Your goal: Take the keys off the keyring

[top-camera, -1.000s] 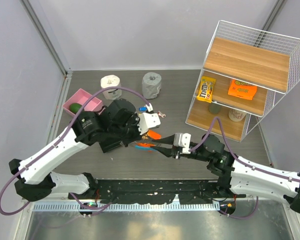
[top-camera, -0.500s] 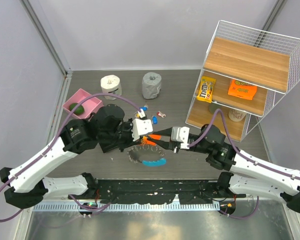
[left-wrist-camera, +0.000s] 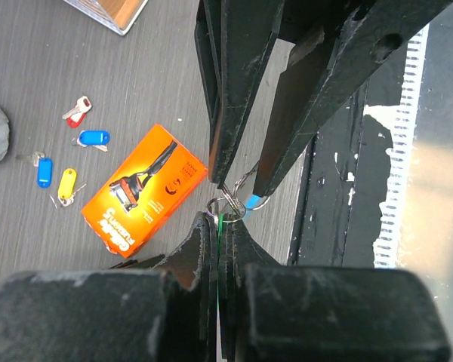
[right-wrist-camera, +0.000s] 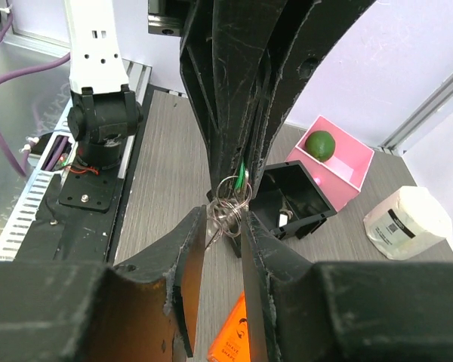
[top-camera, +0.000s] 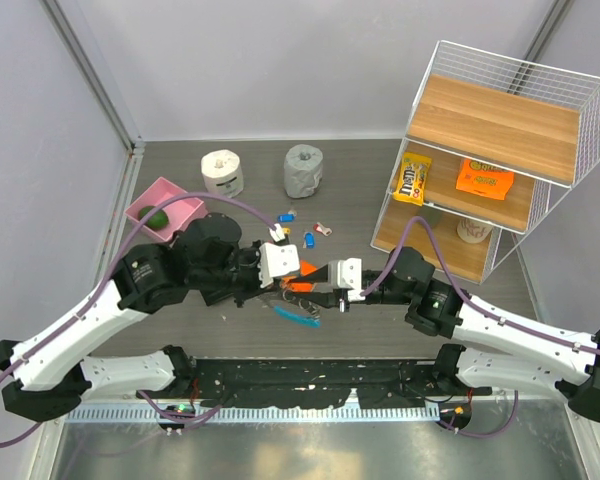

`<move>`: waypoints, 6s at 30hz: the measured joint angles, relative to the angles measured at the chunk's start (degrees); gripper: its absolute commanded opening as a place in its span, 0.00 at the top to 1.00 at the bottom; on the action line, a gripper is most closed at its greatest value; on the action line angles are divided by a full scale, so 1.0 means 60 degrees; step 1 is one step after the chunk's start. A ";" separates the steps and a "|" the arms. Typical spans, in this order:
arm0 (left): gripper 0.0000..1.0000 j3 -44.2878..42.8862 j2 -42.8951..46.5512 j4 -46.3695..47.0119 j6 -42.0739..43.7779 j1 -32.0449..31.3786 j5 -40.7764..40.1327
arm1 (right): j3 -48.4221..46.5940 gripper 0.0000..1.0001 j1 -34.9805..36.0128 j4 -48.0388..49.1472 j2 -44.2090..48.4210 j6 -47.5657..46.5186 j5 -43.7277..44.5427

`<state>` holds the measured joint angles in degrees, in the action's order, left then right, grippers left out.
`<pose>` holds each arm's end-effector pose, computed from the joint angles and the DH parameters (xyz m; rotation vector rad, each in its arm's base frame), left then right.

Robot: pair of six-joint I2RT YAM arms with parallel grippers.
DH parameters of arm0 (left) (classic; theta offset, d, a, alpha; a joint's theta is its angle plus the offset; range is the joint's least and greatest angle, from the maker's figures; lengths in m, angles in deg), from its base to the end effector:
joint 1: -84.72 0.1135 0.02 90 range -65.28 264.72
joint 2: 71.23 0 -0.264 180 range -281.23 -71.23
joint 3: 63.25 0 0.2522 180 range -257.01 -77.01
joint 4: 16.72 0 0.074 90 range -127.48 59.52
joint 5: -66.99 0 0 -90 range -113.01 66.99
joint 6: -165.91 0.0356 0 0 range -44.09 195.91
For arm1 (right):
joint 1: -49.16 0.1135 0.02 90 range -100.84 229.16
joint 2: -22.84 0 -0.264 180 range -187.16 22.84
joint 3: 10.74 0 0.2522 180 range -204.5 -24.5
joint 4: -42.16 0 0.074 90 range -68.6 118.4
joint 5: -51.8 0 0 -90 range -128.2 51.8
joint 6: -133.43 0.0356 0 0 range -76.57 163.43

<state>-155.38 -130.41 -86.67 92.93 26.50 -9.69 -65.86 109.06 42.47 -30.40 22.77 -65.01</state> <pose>0.0895 -0.1600 0.4120 1.4914 1.7186 -0.6468 0.0963 0.1982 0.3373 -1.3031 0.9403 0.8944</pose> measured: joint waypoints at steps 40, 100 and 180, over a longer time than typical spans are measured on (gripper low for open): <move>1.00 0.0302 0.0346 0.0029 0.0510 -0.0699 0.0200 | -0.0113 0.95 -0.0004 -0.0280 -0.0262 0.0087 -0.1089; 1.00 0.1344 0.0477 0.0758 0.0532 -0.0714 -0.0627 | 0.0535 0.95 -0.0565 0.0652 0.0117 0.5053 0.0091; 1.00 0.0146 -0.0809 -0.0466 -0.0055 -0.0408 -0.1304 | -0.0729 0.95 -0.0350 -0.2116 -0.0087 0.3013 0.0703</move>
<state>-154.51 -135.26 -89.46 92.60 24.05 -17.51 -70.23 106.96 29.77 -30.92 40.84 -60.79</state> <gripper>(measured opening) 0.036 0.086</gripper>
